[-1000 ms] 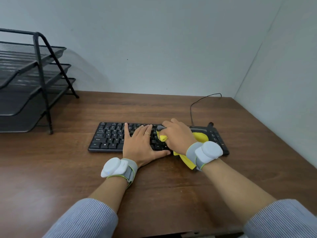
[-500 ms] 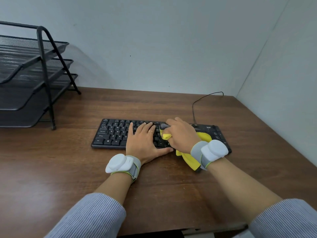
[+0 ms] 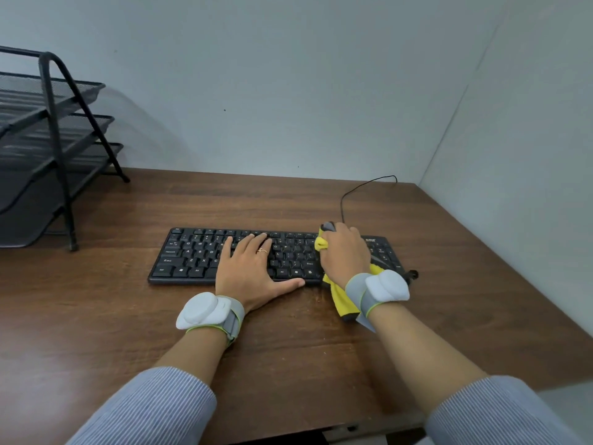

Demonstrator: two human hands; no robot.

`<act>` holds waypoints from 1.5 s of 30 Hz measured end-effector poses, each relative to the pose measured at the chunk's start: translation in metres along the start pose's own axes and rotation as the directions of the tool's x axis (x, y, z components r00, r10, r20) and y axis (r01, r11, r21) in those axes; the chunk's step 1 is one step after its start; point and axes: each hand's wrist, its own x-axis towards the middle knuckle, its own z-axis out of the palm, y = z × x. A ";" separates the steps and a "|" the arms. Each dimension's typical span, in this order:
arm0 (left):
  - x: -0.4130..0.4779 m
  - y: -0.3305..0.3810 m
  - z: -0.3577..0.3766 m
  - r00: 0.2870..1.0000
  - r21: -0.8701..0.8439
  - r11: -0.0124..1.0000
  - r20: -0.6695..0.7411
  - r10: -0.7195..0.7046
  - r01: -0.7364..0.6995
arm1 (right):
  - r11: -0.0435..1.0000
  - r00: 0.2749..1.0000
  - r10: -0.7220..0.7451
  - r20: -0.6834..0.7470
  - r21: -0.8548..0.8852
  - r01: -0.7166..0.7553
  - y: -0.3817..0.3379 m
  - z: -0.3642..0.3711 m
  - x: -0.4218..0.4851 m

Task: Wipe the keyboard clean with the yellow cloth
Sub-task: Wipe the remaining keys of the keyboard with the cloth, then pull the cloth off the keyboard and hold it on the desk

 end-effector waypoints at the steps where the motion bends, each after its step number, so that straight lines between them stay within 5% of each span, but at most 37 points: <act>1: -0.001 -0.001 0.000 1.000 0.007 1.000 -0.010 -0.005 0.005 | 0.999 0.999 -0.032 -0.013 0.009 0.032 0.000 0.002 -0.003; 3: -0.001 -0.002 0.000 1.000 0.011 1.000 -0.015 -0.006 0.007 | 0.998 0.997 -0.058 -0.051 0.030 0.059 0.008 0.003 -0.013; 9: 0.000 0.001 -0.002 1.000 0.007 1.000 0.007 0.003 -0.003 | 0.977 0.964 0.212 -0.161 0.048 -0.207 0.061 0.000 -0.028; 15: -0.002 0.002 -0.003 1.000 0.014 1.000 -0.001 -0.001 0.001 | 0.946 0.919 0.317 -0.235 0.138 -0.292 0.065 0.009 -0.058; 20: -0.004 0.004 -0.011 1.000 -0.079 0.997 -0.004 0.000 -0.001 | 0.964 0.965 0.111 -0.238 0.261 -0.047 0.026 0.011 -0.085; 26: -0.016 0.006 -0.032 0.980 -0.339 0.941 -0.182 -0.079 0.013 | 0.963 0.986 -0.090 -0.142 0.240 0.122 -0.013 0.007 -0.102; 30: -0.026 0.016 -0.053 0.961 -0.496 0.868 -0.246 -0.128 -0.011 | 0.951 0.996 -0.066 0.062 0.305 0.044 -0.065 0.003 -0.107; 34: -0.045 0.021 -0.066 0.947 -0.646 0.757 -0.179 -0.267 0.092 | 0.854 0.910 -0.004 0.415 0.475 -0.213 -0.080 -0.012 -0.089; 39: -0.065 0.023 -0.067 0.936 -0.640 0.699 0.099 -0.338 0.320 | 0.542 0.868 -0.021 0.496 0.735 -0.407 -0.051 -0.025 -0.088; 41: -0.075 0.026 -0.062 0.938 -0.598 0.725 0.174 -0.299 0.342 | 0.549 0.886 -0.018 0.463 0.746 -0.378 -0.041 -0.021 -0.095; 45: -0.083 0.024 -0.055 0.944 -0.606 0.726 0.169 -0.282 0.325 | 0.725 0.967 0.064 0.248 0.654 -0.216 -0.026 -0.011 -0.105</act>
